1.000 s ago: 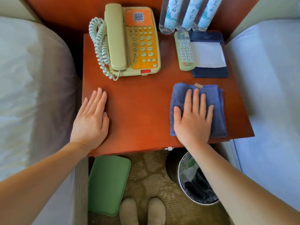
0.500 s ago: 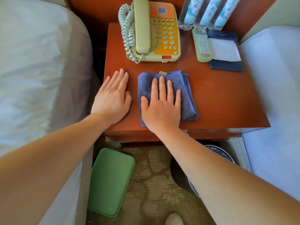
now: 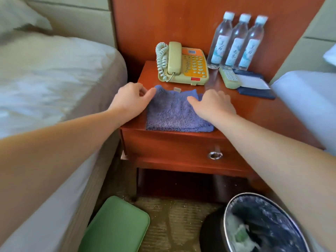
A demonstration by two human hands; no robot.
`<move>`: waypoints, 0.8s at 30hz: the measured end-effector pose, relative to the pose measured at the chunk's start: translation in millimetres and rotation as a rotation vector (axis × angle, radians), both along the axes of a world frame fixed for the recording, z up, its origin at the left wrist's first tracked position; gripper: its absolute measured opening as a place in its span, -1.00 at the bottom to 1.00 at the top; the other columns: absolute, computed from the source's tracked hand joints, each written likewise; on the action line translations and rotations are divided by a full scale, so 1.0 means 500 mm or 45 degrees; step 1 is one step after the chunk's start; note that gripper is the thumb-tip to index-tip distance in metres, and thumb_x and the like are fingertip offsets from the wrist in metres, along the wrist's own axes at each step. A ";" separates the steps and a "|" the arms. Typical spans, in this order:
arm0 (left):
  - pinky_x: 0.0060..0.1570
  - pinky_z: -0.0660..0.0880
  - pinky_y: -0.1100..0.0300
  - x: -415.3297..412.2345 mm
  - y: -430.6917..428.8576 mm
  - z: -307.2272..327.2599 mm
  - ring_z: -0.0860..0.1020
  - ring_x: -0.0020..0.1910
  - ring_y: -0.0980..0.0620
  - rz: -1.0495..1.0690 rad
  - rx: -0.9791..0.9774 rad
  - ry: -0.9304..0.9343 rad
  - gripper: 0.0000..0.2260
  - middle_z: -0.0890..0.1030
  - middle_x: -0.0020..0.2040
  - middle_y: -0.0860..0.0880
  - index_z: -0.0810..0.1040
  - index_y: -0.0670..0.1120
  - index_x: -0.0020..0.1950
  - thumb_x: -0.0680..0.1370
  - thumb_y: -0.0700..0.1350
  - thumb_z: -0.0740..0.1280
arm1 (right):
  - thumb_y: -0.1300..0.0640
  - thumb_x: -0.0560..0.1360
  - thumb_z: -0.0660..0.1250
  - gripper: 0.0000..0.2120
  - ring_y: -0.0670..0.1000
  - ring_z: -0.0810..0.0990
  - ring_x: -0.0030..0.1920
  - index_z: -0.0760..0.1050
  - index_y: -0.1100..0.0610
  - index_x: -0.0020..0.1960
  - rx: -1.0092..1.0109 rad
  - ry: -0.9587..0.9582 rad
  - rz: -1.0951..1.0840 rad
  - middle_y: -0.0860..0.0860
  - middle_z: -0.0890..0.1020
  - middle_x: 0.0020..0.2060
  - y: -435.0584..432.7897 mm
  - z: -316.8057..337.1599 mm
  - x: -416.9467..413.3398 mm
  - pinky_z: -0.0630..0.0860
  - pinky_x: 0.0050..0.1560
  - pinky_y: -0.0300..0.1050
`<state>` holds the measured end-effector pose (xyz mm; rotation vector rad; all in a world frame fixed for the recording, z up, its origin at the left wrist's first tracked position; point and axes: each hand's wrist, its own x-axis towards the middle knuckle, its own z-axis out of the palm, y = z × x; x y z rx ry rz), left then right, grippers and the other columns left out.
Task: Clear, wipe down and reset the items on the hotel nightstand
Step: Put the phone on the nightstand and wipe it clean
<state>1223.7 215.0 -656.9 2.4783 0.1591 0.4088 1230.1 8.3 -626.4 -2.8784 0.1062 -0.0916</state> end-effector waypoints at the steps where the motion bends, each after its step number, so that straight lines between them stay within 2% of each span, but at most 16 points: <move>1: -0.06 0.37 0.18 -0.002 -0.004 0.004 0.54 0.03 -0.06 -0.004 0.051 0.046 -0.65 0.63 -0.05 -0.06 0.64 -0.12 -0.04 0.58 0.14 0.27 | -0.33 0.53 0.16 -0.36 0.25 0.36 0.34 0.44 0.21 0.30 -0.091 0.032 0.007 0.21 0.44 0.32 -0.014 -0.002 -0.006 0.35 0.23 0.05; 3: -0.06 0.34 0.15 -0.004 -0.020 0.011 0.50 0.15 -0.14 -0.042 0.190 0.205 -0.57 0.60 0.05 -0.22 0.63 -0.25 0.00 0.59 0.13 0.25 | -0.35 0.50 0.21 -0.43 0.23 0.45 0.25 0.49 0.18 0.05 -0.128 0.059 0.042 0.17 0.53 0.19 -0.025 -0.006 -0.013 0.39 0.11 0.02; 5: 0.03 0.39 0.10 -0.013 -0.035 0.011 0.44 0.25 -0.17 -0.048 0.209 0.309 -0.54 0.54 0.16 -0.28 0.59 -0.29 0.09 0.58 0.13 0.26 | -0.27 0.51 0.27 -0.51 0.21 0.51 0.06 0.36 0.17 -0.22 -0.053 0.047 0.112 0.13 0.53 -0.07 -0.025 -0.004 -0.025 0.37 -0.05 -0.06; 6: 0.02 0.42 0.09 -0.021 -0.039 0.011 0.48 0.21 -0.18 -0.036 0.155 0.290 -0.57 0.55 0.11 -0.26 0.59 -0.27 0.09 0.56 0.12 0.29 | -0.21 0.51 0.31 -0.52 0.18 0.50 -0.04 0.31 0.17 -0.28 -0.030 0.026 0.139 0.10 0.50 -0.19 -0.024 -0.003 -0.034 0.34 -0.11 -0.08; 7: -0.06 0.44 0.10 -0.027 -0.039 0.012 0.53 0.08 -0.16 -0.013 0.066 0.226 -0.64 0.57 0.00 -0.22 0.62 -0.23 0.04 0.53 0.07 0.34 | -0.16 0.51 0.34 -0.54 0.16 0.48 -0.13 0.29 0.16 -0.30 -0.020 -0.006 0.159 0.07 0.46 -0.30 -0.023 0.002 -0.042 0.33 -0.15 -0.09; 9: -0.22 0.44 0.14 -0.046 -0.036 0.013 0.50 -0.19 -0.06 0.023 -0.127 0.043 -0.86 0.53 -0.25 -0.11 0.61 -0.13 -0.18 0.48 -0.06 0.39 | -0.03 0.50 0.39 -0.60 0.13 0.47 -0.28 0.30 0.16 -0.33 0.046 -0.052 0.182 0.05 0.43 -0.41 -0.020 0.005 -0.054 0.41 -0.20 -0.07; 11: -0.18 0.47 0.15 -0.063 -0.034 0.011 0.45 -0.23 -0.02 -0.022 -0.319 -0.023 -0.85 0.49 -0.28 -0.11 0.51 -0.07 -0.30 0.47 -0.18 0.38 | 0.13 0.49 0.42 -0.66 0.12 0.51 -0.30 0.33 0.17 -0.32 0.281 -0.024 0.181 0.08 0.45 -0.44 -0.022 0.001 -0.066 0.59 -0.13 0.04; 12: -0.17 0.45 0.15 -0.072 -0.034 0.010 0.43 -0.23 -0.01 -0.052 -0.365 0.005 -0.84 0.46 -0.26 -0.11 0.48 -0.06 -0.28 0.47 -0.20 0.38 | 0.21 0.49 0.42 -0.70 0.12 0.53 -0.29 0.34 0.18 -0.31 0.438 0.007 0.182 0.10 0.46 -0.44 -0.025 0.000 -0.072 0.61 -0.11 0.07; 14: -0.17 0.45 0.13 -0.090 -0.038 0.013 0.43 -0.24 -0.01 -0.048 -0.261 0.071 -0.88 0.46 -0.26 -0.12 0.49 -0.08 -0.20 0.48 -0.14 0.41 | 0.31 0.51 0.37 -0.74 0.08 0.51 -0.36 0.34 0.19 -0.27 0.739 0.096 0.177 0.11 0.47 -0.43 -0.034 0.002 -0.096 0.56 -0.28 -0.06; 16: -0.14 0.44 0.12 -0.111 -0.045 0.020 0.46 -0.22 -0.05 -0.016 -0.088 0.118 -0.86 0.50 -0.26 -0.09 0.56 -0.12 -0.16 0.49 -0.07 0.43 | 0.34 0.53 0.33 -0.75 0.01 0.45 -0.38 0.34 0.16 -0.25 0.953 0.164 0.166 0.09 0.45 -0.37 -0.043 0.001 -0.125 0.42 -0.39 -0.18; 18: -0.20 0.38 0.16 -0.130 -0.051 0.027 0.44 -0.22 -0.05 -0.036 -0.041 0.135 -0.82 0.49 -0.29 -0.06 0.54 -0.13 -0.23 0.50 -0.08 0.44 | 0.35 0.54 0.28 -0.75 -0.03 0.41 -0.36 0.32 0.13 -0.22 1.070 0.194 0.178 0.07 0.42 -0.32 -0.049 -0.003 -0.148 0.38 -0.42 -0.23; 21: -0.43 0.32 0.27 -0.160 -0.061 0.025 0.36 -0.38 0.01 -0.116 -0.205 0.175 -0.75 0.38 -0.37 -0.03 0.41 -0.07 -0.35 0.48 -0.20 0.41 | 0.37 0.53 0.24 -0.75 -0.05 0.40 -0.39 0.37 0.09 -0.23 1.179 0.162 0.223 0.05 0.42 -0.33 -0.062 -0.016 -0.176 0.35 -0.55 -0.35; 24: -0.55 0.31 0.36 -0.207 -0.071 0.014 0.30 -0.48 0.10 -0.230 -0.455 0.209 -0.85 0.33 -0.35 -0.03 0.41 -0.07 -0.12 0.50 -0.28 0.33 | 0.39 0.48 0.25 -0.79 -0.12 0.44 -0.44 0.52 0.11 -0.14 1.300 0.081 0.245 0.00 0.47 -0.37 -0.079 -0.039 -0.200 0.31 -0.57 -0.39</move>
